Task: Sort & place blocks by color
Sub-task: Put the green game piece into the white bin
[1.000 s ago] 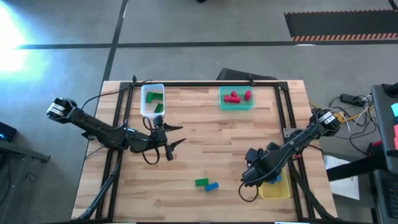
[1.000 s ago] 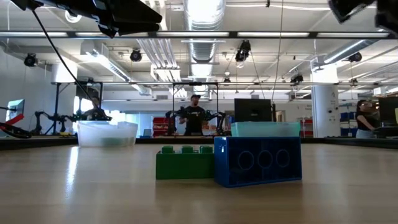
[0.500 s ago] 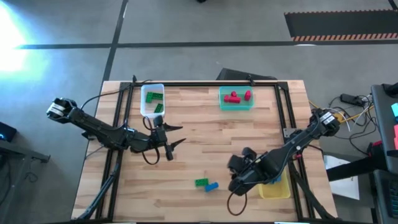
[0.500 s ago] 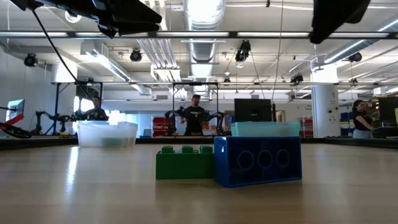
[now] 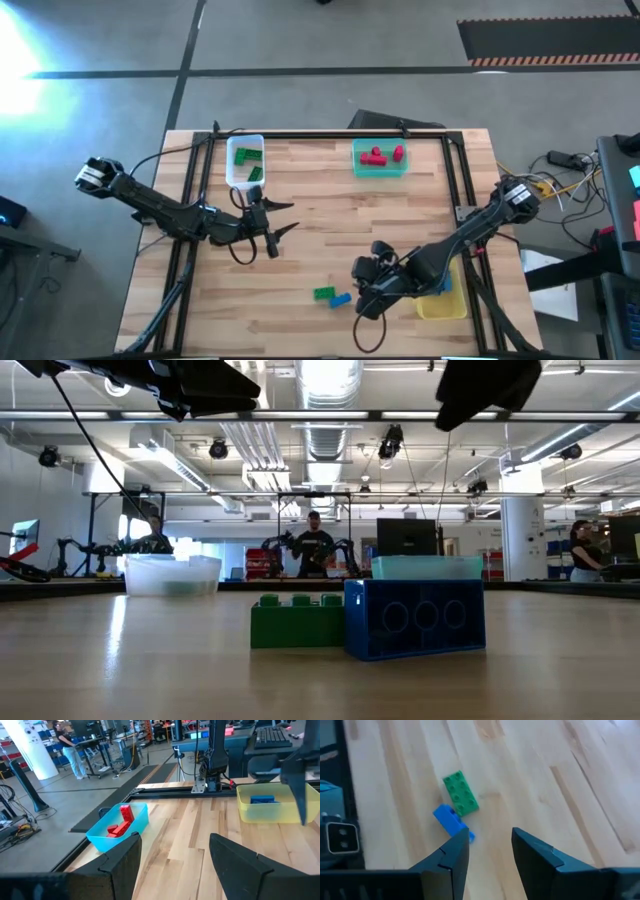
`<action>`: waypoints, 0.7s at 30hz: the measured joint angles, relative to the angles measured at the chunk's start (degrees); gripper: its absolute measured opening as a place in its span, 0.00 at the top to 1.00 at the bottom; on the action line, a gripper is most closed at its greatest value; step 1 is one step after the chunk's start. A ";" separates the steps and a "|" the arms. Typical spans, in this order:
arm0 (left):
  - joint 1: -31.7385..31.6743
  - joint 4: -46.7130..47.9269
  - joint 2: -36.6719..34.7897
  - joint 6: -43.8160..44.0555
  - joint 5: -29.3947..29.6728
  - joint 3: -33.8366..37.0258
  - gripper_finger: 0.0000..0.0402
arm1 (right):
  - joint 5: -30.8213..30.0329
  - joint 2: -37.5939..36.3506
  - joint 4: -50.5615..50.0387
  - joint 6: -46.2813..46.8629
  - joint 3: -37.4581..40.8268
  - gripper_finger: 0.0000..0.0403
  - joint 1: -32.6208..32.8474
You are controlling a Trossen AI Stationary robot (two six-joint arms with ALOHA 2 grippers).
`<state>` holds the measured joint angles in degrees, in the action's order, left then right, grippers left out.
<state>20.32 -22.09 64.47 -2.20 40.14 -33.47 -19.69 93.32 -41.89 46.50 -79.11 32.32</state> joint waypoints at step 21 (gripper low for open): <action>0.00 0.02 0.00 -0.01 0.00 0.08 0.46 | -1.27 10.89 7.54 -16.34 -6.67 0.49 -2.35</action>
<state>20.32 -22.06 64.47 -2.21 40.14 -33.39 -20.96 104.21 -34.35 30.16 -85.78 29.97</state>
